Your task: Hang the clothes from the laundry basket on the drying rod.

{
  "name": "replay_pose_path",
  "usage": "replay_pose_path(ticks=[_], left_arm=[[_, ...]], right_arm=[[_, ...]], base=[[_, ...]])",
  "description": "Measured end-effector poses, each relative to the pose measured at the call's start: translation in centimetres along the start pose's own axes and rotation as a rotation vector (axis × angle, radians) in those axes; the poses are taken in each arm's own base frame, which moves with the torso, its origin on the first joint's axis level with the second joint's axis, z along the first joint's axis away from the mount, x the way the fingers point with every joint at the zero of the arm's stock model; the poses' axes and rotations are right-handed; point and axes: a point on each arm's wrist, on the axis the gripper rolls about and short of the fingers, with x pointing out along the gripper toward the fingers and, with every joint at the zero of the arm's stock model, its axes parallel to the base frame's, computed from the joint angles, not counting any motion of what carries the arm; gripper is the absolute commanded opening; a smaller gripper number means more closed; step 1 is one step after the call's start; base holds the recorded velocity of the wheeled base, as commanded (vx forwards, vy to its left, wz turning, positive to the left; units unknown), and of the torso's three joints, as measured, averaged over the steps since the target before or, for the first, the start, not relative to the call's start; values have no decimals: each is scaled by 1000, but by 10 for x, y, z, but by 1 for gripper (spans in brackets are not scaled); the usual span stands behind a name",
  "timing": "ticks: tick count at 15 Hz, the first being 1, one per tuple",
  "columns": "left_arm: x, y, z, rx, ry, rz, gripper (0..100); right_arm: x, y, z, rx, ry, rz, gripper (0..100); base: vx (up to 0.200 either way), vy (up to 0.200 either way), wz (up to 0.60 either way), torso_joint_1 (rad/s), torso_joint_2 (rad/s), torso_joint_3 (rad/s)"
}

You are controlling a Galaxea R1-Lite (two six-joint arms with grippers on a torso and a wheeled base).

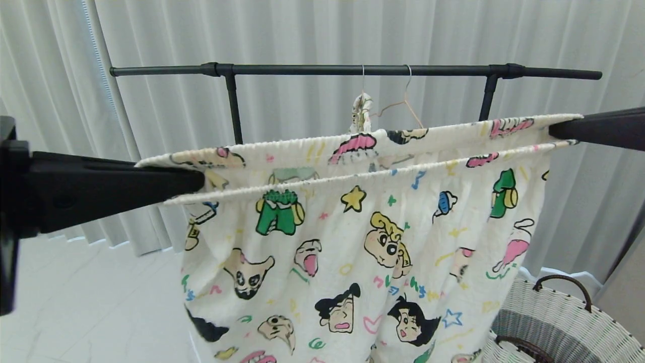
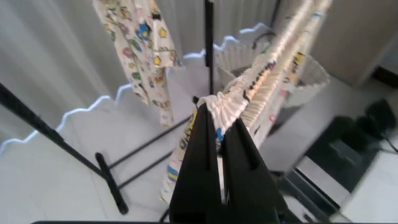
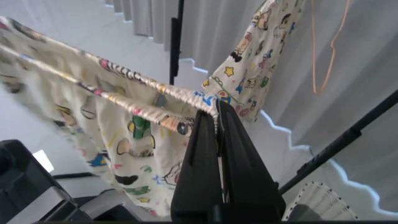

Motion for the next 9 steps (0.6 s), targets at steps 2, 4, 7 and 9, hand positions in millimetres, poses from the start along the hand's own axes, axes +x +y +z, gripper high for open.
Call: replay_pose_path(ticks=[2,4,7,9], left_arm=[[12,-3,3,0,-17,3,0],[19,-7,6,4,-21,-11,0],[22,-8,6,5,-18,-13,0],[20,-8,7,-1,-26,-11,0]], right_arm=[[-5,2,0,-4,-9,20,0],[-6,8,0,-13,-12,60,0],[-5,11,0,-16,-11,72,0],[-6,10,-1,-15,-10,72,0]], base=[[0,0,0,0,0,0],[0,0,0,0,0,0],[0,0,0,0,0,0],[0,0,0,0,0,0]])
